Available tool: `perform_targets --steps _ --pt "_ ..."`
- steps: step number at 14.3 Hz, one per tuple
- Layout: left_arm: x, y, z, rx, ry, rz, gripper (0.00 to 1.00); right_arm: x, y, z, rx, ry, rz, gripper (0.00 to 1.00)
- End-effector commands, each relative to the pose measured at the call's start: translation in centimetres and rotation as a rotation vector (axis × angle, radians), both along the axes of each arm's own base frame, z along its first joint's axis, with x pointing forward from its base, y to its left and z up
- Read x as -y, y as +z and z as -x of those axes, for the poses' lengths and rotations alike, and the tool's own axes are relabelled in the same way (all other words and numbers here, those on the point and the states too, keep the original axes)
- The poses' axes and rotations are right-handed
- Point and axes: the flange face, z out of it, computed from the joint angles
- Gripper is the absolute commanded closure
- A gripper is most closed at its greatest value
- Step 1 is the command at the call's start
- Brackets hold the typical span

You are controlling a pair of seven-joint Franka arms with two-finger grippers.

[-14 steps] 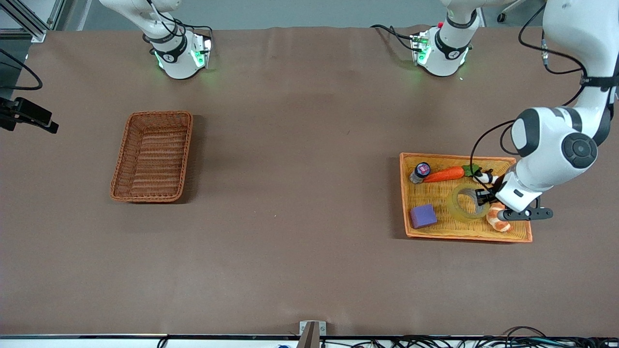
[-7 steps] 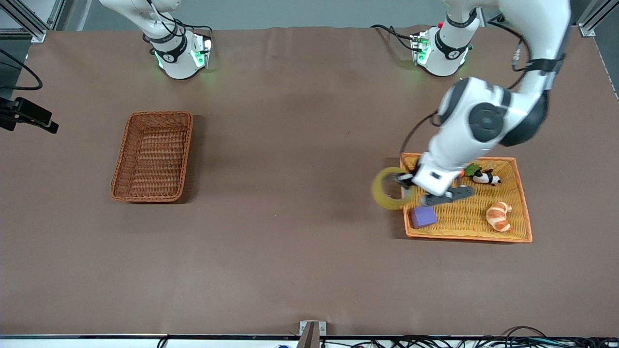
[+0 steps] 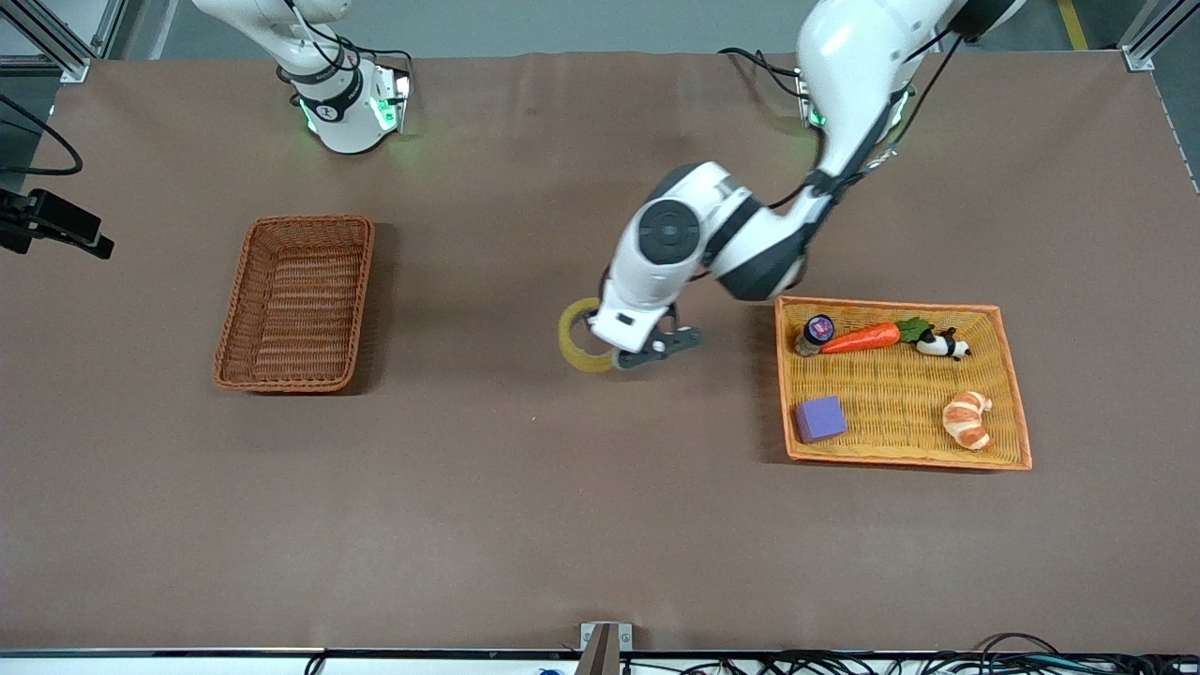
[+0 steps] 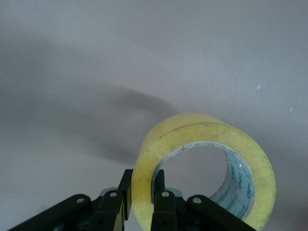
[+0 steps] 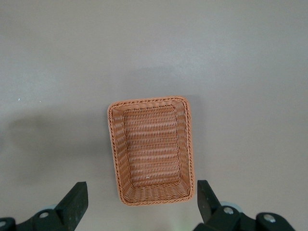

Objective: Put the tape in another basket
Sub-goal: 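Carry the tape roll with the left gripper toward the table middle, then set the tape down with the left gripper while the right gripper approaches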

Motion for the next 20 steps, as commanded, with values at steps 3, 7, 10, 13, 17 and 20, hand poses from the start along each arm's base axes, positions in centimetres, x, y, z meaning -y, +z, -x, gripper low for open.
perform_targets --steps 3,7,10,13,17,20 --pt "5.5 -4.7 2.1 0.015 0.009 -0.003 1.00 0.0 0.2 0.5 0.004 0.007 -0.004 0.00" --pt "6.3 -8.7 3.0 0.039 -0.005 -0.009 0.95 -1.3 0.1 0.2 0.003 0.027 -0.006 0.00" --pt "6.5 -9.0 3.3 0.055 -0.019 -0.027 0.35 -4.8 -0.4 -0.4 0.004 0.090 -0.007 0.00" --pt "5.8 -5.3 1.7 0.112 -0.019 -0.016 0.00 -10.6 -2.7 -2.0 0.008 0.186 -0.012 0.00" --pt "-4.3 6.5 -7.2 0.259 -0.024 -0.091 0.00 -17.9 -8.2 -4.0 -0.028 0.275 -0.033 0.00" --pt "-14.3 16.3 -11.5 0.325 -0.020 -0.132 0.00 -23.8 -14.7 -4.7 -0.030 0.265 -0.062 0.00"
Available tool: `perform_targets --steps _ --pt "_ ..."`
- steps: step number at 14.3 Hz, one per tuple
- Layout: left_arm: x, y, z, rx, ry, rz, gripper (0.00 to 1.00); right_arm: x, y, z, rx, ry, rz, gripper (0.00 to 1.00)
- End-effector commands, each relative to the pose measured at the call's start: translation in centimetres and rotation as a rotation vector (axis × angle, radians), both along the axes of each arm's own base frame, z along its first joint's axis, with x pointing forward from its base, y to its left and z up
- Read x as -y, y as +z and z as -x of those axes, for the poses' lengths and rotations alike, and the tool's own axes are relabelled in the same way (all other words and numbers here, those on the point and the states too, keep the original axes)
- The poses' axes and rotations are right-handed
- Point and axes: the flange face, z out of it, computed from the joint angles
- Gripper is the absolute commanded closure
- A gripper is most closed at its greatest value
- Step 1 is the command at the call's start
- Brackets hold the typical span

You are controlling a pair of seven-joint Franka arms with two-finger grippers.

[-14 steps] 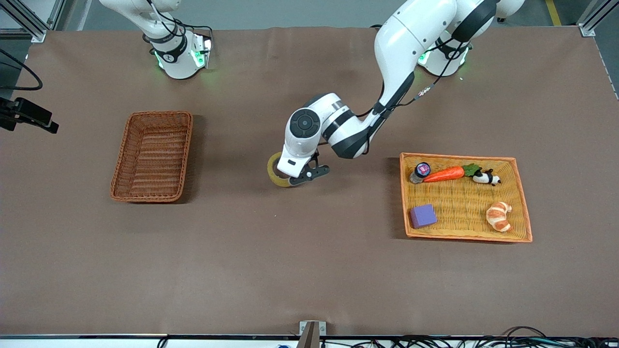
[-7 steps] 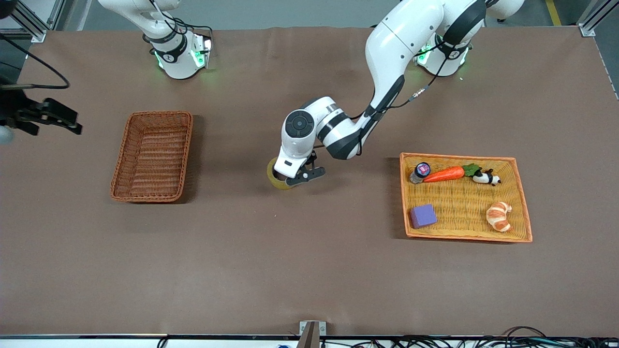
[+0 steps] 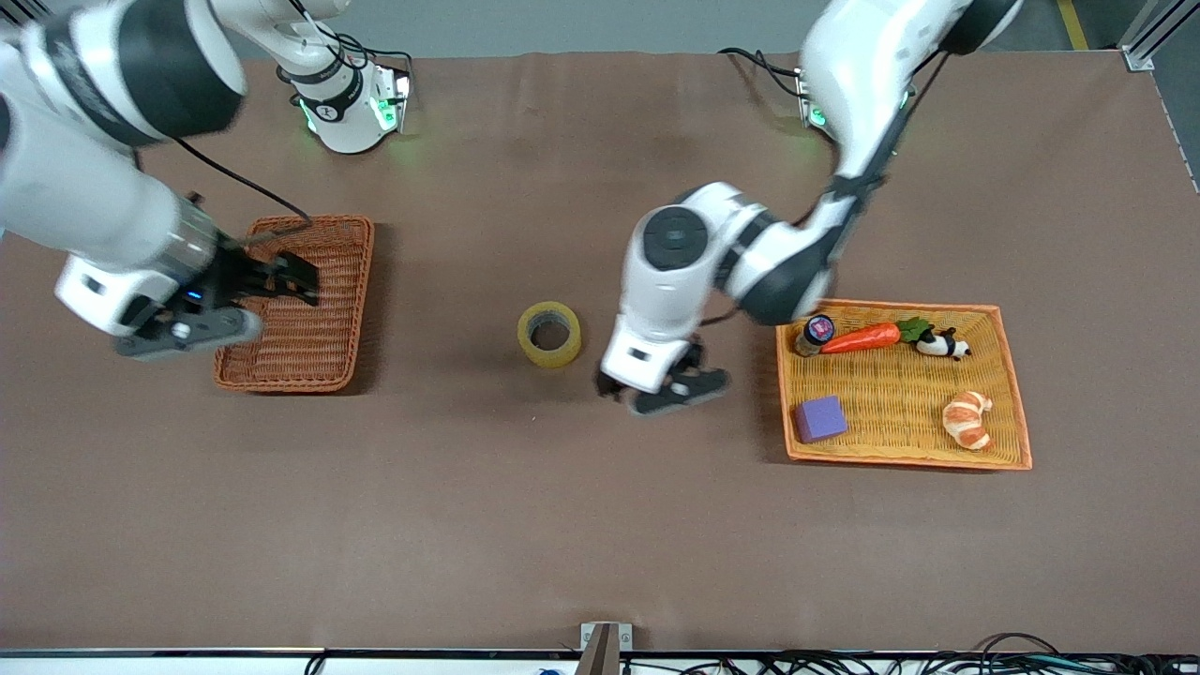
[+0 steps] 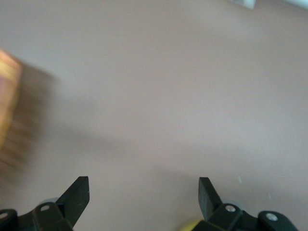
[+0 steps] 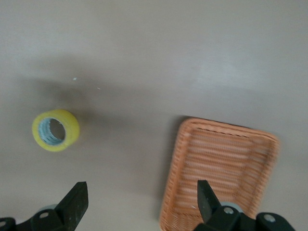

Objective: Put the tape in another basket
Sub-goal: 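Set the tape down with the left gripper while the right gripper approaches, then grasp the tape with the right gripper while the left gripper withdraws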

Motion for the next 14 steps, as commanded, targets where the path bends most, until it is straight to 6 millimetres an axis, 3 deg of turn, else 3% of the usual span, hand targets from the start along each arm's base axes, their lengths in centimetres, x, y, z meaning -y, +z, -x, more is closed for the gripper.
perform_targets --steps 1,5,7,11,14 --pt "-9.6 8.5 -2.0 0.039 0.010 -0.042 0.00 -5.1 -6.1 0.5 0.013 -0.030 -0.028 0.00" --pt "-19.2 16.7 -1.3 0.015 -0.089 -0.130 0.00 -12.5 -15.2 3.0 0.013 -0.055 -0.046 0.00" --pt "-24.6 19.1 -0.8 -0.026 -0.136 -0.121 0.00 -16.5 -19.8 4.4 -0.009 -0.082 -0.049 0.00" --pt "-33.0 21.5 2.2 -0.051 -0.266 -0.088 0.00 -20.9 -25.5 8.1 0.015 -0.062 0.007 0.00" --pt "-36.4 22.3 5.5 -0.077 -0.286 -0.100 0.00 -22.4 -28.7 10.3 0.032 -0.055 0.005 0.00"
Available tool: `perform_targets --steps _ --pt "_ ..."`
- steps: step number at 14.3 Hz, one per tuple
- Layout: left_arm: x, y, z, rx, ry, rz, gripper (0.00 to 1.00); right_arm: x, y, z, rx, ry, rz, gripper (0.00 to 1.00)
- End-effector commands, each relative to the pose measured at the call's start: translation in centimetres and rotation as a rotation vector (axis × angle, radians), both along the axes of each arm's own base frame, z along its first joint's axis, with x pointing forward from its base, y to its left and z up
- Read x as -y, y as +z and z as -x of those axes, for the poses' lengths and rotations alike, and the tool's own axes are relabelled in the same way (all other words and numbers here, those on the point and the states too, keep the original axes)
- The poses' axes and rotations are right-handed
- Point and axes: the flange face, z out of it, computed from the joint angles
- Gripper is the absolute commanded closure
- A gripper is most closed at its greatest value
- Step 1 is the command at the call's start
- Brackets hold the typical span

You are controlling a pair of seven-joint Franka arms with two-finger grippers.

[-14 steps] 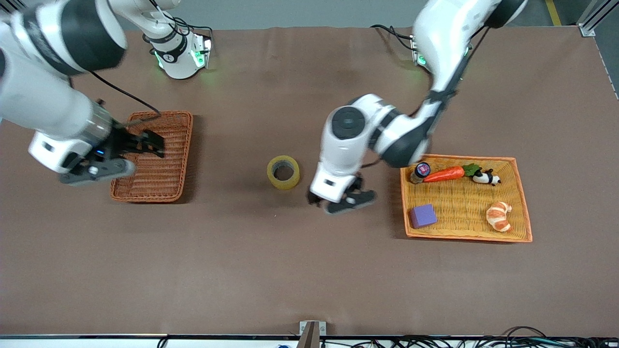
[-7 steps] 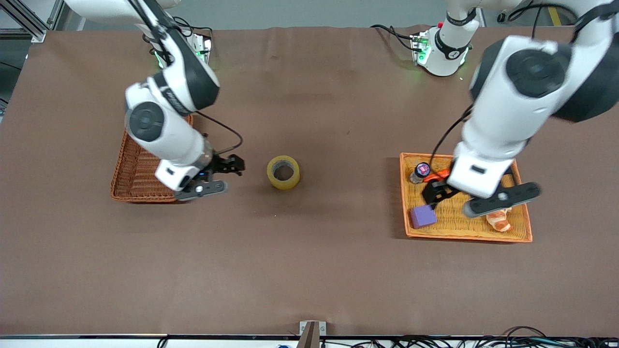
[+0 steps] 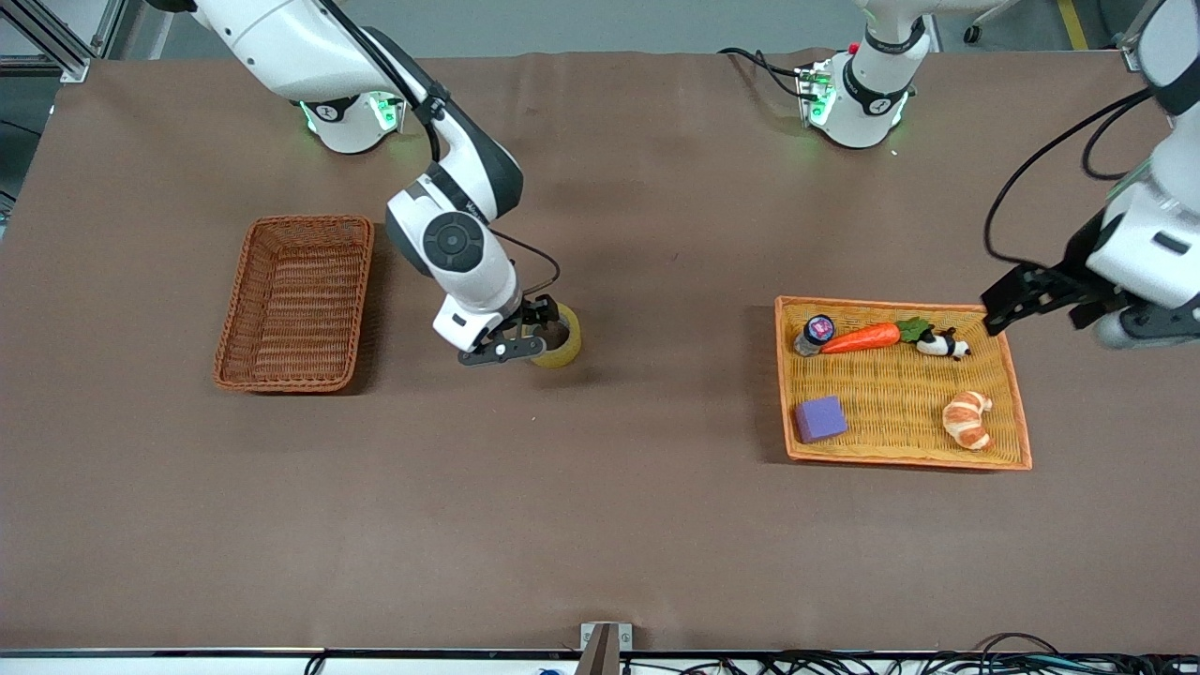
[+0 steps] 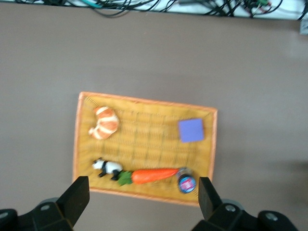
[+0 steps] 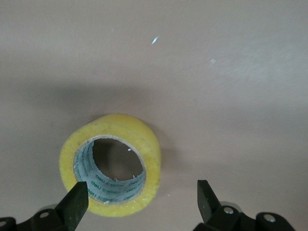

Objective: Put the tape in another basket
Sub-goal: 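Grasp the tape with the right gripper while the left gripper withdraws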

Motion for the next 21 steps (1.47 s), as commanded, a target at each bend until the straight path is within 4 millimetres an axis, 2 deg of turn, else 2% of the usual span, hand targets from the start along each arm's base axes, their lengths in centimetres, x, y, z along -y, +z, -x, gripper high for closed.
perform_targets --steps 1,4,5,7,9,10,11,12,13,15,16,19,21 --pt "-1.0 0.5 3.9 -0.039 -0.032 -0.005 0.00 -1.4 -1.7 2.0 0.022 -0.002 0.010 0.00" --pt "-1.1 1.1 4.4 -0.068 -0.032 -0.010 0.00 -1.2 -4.3 2.0 0.043 0.001 0.045 0.00" --pt "-1.8 1.5 4.6 -0.081 -0.021 -0.009 0.00 -1.4 -5.0 2.1 0.054 -0.003 0.043 0.00" --pt "-2.4 1.4 4.9 -0.109 -0.004 0.012 0.00 -1.0 -5.7 1.9 0.064 -0.003 0.057 0.00" --pt "-2.3 2.4 5.6 -0.090 -0.004 0.010 0.00 -1.0 -6.7 1.9 0.061 0.003 0.058 0.03" --pt "-2.0 2.4 5.7 -0.090 -0.009 0.009 0.00 -0.9 -6.8 1.9 0.062 0.005 0.060 0.11" --pt "-2.0 2.7 5.9 -0.084 -0.007 0.009 0.00 -0.9 -6.7 1.9 0.063 0.003 0.059 0.32" --pt "-2.0 2.6 5.7 -0.083 -0.009 0.008 0.00 -1.0 -6.7 1.9 0.063 -0.007 0.059 0.47" --pt "-2.0 2.2 5.3 -0.083 -0.010 0.008 0.00 -1.0 -6.8 1.9 0.063 -0.017 0.061 0.58" --pt "-1.7 2.1 5.1 -0.076 -0.015 0.007 0.00 -1.0 -6.6 1.7 0.066 -0.049 0.066 0.91" --pt "-1.6 2.0 5.1 -0.079 -0.018 0.007 0.00 -1.0 -6.6 1.7 0.066 -0.074 0.067 1.00" --pt "-1.4 2.2 5.2 -0.078 -0.023 0.008 0.00 -0.2 -5.6 0.9 0.063 -0.095 0.086 1.00" --pt "-1.4 2.2 5.2 -0.078 -0.024 0.008 0.00 1.7 -0.1 -1.0 0.079 -0.135 0.133 1.00"
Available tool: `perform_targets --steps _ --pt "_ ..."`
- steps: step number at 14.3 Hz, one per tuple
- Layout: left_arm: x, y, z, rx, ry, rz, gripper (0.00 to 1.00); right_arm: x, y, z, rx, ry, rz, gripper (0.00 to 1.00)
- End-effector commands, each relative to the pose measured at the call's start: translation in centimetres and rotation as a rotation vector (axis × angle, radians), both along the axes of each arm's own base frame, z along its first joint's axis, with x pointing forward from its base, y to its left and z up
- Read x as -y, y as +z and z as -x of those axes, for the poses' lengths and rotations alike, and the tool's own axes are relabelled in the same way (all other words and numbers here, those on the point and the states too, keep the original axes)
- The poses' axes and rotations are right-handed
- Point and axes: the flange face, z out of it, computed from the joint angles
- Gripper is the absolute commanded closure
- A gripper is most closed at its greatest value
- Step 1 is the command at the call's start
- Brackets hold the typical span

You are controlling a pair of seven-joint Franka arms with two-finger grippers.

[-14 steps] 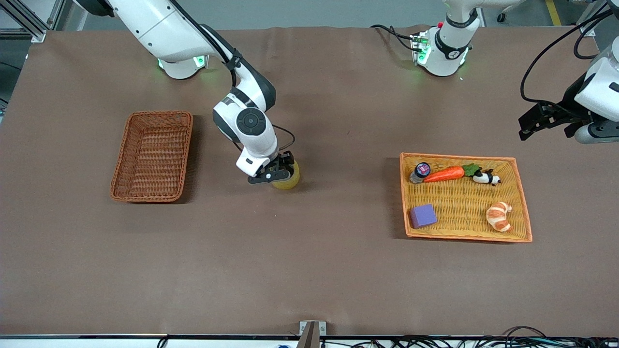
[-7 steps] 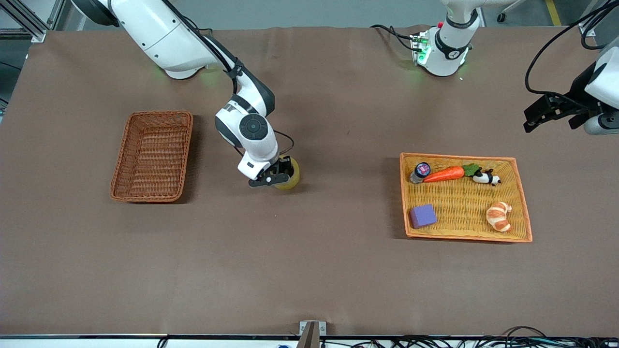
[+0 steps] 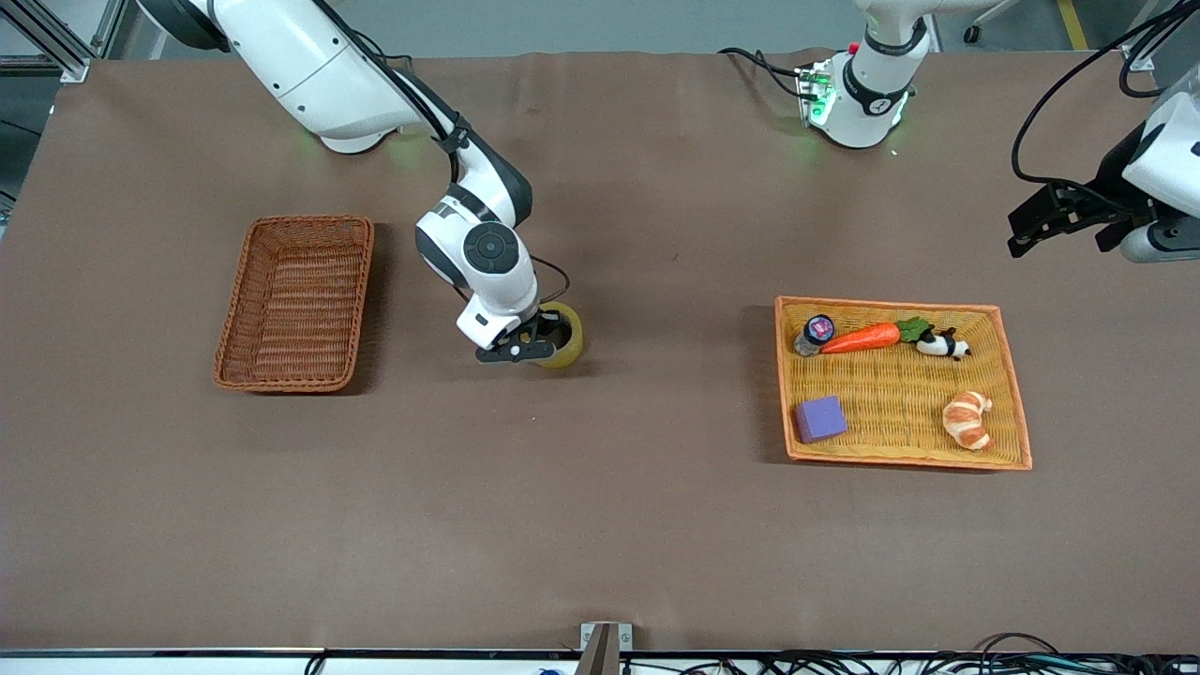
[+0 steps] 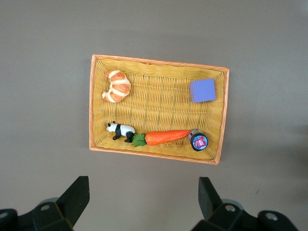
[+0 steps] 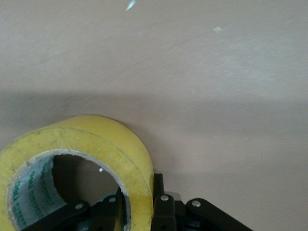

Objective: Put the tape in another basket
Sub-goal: 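Carry the tape with the right gripper over the brown basket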

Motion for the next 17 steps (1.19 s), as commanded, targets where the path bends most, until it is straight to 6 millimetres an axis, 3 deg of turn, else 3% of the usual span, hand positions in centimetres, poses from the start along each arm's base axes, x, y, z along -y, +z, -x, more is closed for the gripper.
perform_targets --steps 1,4,7,8,9,12,15,17 --pt "0.0 0.3 0.1 0.004 -0.013 0.014 0.00 4.0 8.6 -2.5 0.040 -0.066 0.075 1.00" --pt "0.0 0.3 0.1 0.006 -0.013 0.015 0.00 10.2 15.5 -3.8 -0.013 -0.032 0.099 1.00" --pt "0.2 0.3 0.1 0.006 -0.016 0.017 0.00 19.8 20.1 -5.1 -0.081 0.018 0.104 1.00" --pt "0.1 0.3 0.1 0.006 -0.015 0.017 0.00 23.1 20.6 -4.9 -0.100 0.044 0.102 1.00" --pt "0.2 0.2 0.1 0.004 -0.016 0.017 0.00 26.7 20.7 -4.4 -0.117 0.075 0.104 1.00" --pt "0.1 0.2 0.0 0.004 -0.013 0.017 0.00 33.9 19.0 -1.9 -0.147 0.132 0.086 1.00" --pt "0.2 0.2 0.0 0.006 -0.018 0.017 0.00 38.7 15.4 1.1 -0.116 0.175 0.053 1.00" --pt "0.2 0.2 0.0 0.007 -0.016 0.017 0.00 39.7 12.4 3.1 -0.104 0.185 0.042 0.99"
